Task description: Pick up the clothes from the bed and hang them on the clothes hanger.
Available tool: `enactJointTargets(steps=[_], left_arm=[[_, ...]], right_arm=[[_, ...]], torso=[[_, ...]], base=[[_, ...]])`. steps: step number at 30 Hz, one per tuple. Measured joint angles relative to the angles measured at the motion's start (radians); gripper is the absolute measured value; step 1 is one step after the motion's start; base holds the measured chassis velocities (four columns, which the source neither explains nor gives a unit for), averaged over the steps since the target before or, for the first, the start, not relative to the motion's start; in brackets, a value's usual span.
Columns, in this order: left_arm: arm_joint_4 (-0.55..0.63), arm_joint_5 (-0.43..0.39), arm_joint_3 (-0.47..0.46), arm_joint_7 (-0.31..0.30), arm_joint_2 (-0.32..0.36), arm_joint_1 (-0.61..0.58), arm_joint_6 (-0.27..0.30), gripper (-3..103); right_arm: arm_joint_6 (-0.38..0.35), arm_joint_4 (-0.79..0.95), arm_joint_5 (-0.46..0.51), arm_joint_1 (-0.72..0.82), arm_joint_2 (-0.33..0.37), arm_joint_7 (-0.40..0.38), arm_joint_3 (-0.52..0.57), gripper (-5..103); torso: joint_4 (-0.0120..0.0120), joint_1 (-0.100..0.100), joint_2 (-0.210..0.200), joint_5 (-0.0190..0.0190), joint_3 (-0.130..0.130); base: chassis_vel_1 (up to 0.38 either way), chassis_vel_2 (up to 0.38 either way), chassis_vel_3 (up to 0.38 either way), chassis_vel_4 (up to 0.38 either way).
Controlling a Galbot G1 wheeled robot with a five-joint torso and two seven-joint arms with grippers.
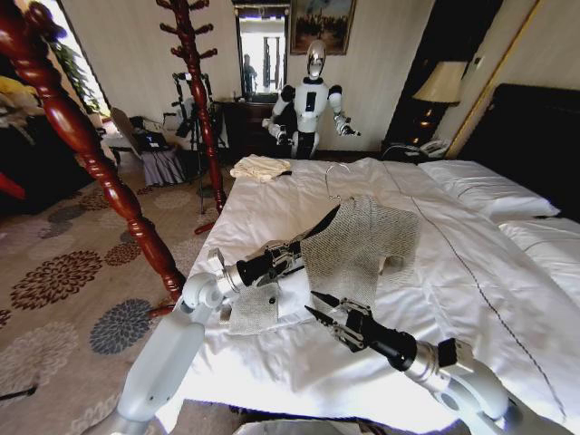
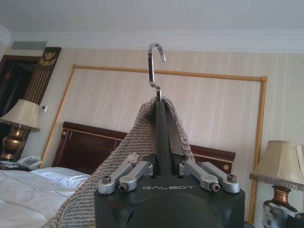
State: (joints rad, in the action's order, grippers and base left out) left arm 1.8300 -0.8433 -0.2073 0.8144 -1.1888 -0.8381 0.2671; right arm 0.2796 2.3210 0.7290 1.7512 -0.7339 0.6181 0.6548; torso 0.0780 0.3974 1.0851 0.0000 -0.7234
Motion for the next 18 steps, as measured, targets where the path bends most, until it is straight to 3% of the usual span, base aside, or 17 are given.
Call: enactJointTargets(steps=[2,3,4,5,6,8,9,11,14,15,18], left_arm=[[-0.037,0.0,-0.016,0.043,0.003,0.015,-0.017,18],[-0.042,0.0,-0.021,0.053,0.006,0.016,-0.018,18],[-0.052,-0.004,-0.037,0.078,0.018,0.018,-0.022,18],[-0.052,-0.004,-0.037,0.078,0.018,0.018,-0.022,18],[-0.057,-0.011,-0.05,0.095,0.033,0.02,-0.023,18],[-0.061,-0.024,-0.067,0.112,0.053,0.025,-0.025,18],[-0.061,-0.024,-0.067,0.112,0.053,0.025,-0.025,18],[-0.064,-0.047,-0.09,0.127,0.081,0.031,-0.027,18],[-0.064,-0.067,-0.111,0.138,0.108,0.033,-0.028,18],[-0.064,-0.067,-0.111,0.138,0.108,0.033,-0.028,18],[-0.055,-0.08,-0.132,0.149,0.127,0.024,-0.028,18]], right_arm=[[-0.019,0.005,-0.049,-0.007,-0.009,-0.139,0.03,61],[-0.025,0.007,-0.059,-0.009,-0.009,-0.174,0.038,61],[-0.033,0.01,-0.071,-0.015,-0.003,-0.237,0.057,71],[-0.033,0.01,-0.071,-0.015,-0.003,-0.237,0.057,71],[-0.035,0.016,-0.073,-0.019,0.006,-0.284,0.073,71],[-0.041,0.033,-0.07,-0.026,0.016,-0.344,0.094,83],[-0.041,0.033,-0.07,-0.026,0.016,-0.344,0.094,83],[-0.064,0.066,-0.077,-0.042,0.023,-0.44,0.125,93],[-0.135,0.096,-0.168,-0.055,0.032,-0.616,0.195,99],[-0.135,0.096,-0.168,-0.055,0.032,-0.616,0.195,99],[-0.182,0.103,-0.271,-0.051,0.054,-0.738,0.265,100]], torso=[[0.0001,0.0,0.0,0.0,0.0],[0.0001,0.0,0.0,-0.0001,0.0],[0.0,0.0,0.0,0.0,0.0],[0.0,0.0,0.0,0.0,0.0],[-0.0003,0.0,0.0,0.0,0.0],[-0.0004,0.0,0.0,0.0,0.0],[-0.0004,0.0,0.0,0.0,0.0],[-0.0001,0.0,0.0,-0.0001,0.0],[-0.0002,0.0,0.0,-0.0002,0.0],[-0.0002,0.0,0.0,-0.0002,0.0],[-0.0001,0.0,0.0,-0.0001,0.0]], base=[[0.0,0.0,0.0,0.0],[0.0,0.0,0.0,0.0],[0.0,0.0,0.0,0.0],[0.0,0.0,0.0,0.0],[0.0,0.0,0.0,0.0],[0.0,0.0,0.0,0.0],[0.0,0.0,0.0,0.0],[0.0,0.0,0.0,0.0],[0.0,0.0,0.0,0.0],[0.0,0.0,0.0,0.0],[0.0,0.0,0.0,0.0]])
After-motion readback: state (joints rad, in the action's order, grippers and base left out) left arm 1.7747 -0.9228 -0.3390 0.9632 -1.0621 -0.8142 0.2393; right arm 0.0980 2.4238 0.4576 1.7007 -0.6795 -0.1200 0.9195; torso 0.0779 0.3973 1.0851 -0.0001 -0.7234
